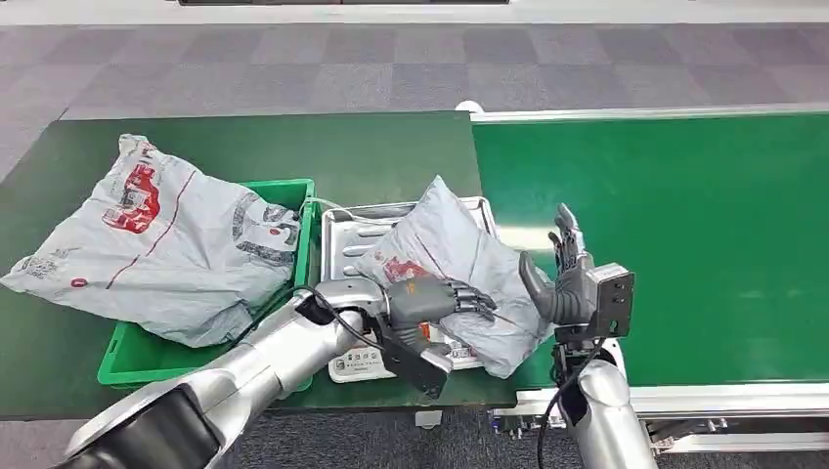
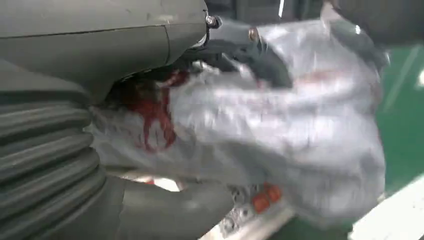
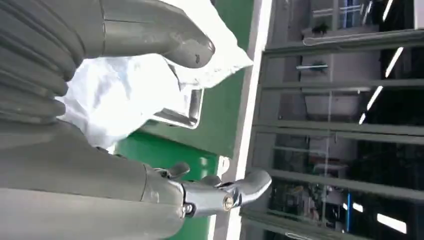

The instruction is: Moved the parcel from conveyor to table for the left to box.

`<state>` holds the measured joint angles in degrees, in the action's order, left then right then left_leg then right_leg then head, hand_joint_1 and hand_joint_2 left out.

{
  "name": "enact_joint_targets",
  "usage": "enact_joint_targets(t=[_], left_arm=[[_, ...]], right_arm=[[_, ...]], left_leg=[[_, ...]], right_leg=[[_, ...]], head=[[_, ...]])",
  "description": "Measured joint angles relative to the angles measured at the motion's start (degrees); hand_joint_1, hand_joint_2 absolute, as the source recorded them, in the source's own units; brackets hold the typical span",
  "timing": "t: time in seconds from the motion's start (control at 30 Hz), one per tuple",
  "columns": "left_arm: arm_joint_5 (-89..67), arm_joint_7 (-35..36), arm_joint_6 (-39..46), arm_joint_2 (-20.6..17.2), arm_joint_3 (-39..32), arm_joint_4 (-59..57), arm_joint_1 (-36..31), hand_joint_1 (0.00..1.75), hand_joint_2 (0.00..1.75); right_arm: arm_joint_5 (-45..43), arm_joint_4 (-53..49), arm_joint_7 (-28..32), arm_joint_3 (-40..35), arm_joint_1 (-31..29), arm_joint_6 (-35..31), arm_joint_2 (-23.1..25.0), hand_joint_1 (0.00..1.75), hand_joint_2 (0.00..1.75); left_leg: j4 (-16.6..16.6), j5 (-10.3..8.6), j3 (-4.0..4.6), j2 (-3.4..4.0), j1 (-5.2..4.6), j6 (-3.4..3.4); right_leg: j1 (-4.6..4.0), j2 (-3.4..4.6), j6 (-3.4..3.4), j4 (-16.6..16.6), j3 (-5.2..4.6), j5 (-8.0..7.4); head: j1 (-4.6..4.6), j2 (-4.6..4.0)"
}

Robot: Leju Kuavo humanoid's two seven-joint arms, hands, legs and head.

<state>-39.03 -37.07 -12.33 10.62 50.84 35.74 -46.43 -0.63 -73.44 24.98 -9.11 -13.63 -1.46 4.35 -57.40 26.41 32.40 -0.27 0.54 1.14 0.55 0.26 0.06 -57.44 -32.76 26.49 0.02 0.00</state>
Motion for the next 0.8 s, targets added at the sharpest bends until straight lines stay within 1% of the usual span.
enact_joint_targets(t=[0.17, 0.33, 0.47, 0.8], left_arm=[[1.2, 3.5, 4.5, -0.5, 0.0, 2.7, 0.0, 1.75, 1.75], [0.1, 6.4, 9.1, -1.8, 0.0, 7.8, 0.1, 1.75, 1.75], [-1.6, 8.0, 11.1, -2.9, 0.0, 12.1, 0.2, 1.75, 1.75], [-14.2, 11.6, 18.5, -7.2, -0.5, 20.7, 1.1, 1.75, 1.75]], right_arm=[[-0.7, 0.0, 0.1, -0.3, -0.3, -0.5, -0.2, 0.00, 1.75], [-1.2, 0.0, 0.2, -0.5, -0.3, -0.7, -0.3, 0.00, 1.75], [-1.4, 0.0, 0.2, -0.6, -0.3, -1.0, -0.5, 0.00, 1.75], [-1.0, -2.8, 1.5, -0.6, 3.1, -1.5, -0.7, 0.00, 1.75]], left_leg=[[0.0, -0.01, 0.00, -0.01, 0.00, 0.01], [0.0, -0.02, 0.02, -0.01, 0.00, 0.02], [0.0, -0.02, 0.03, 0.00, 0.00, 0.02], [0.0, -0.02, 0.09, 0.00, 0.00, 0.02]], right_leg=[[-0.01, -0.01, 0.01, 0.0, -0.01, -0.01], [-0.02, 0.00, 0.01, 0.0, -0.02, -0.01], [-0.01, 0.00, 0.00, 0.0, -0.04, -0.01], [-0.01, 0.00, 0.00, 0.0, -0.10, 0.00]], head=[[-0.02, 0.00], [-0.02, 0.00], [-0.02, 0.00], [-0.02, 0.00]])
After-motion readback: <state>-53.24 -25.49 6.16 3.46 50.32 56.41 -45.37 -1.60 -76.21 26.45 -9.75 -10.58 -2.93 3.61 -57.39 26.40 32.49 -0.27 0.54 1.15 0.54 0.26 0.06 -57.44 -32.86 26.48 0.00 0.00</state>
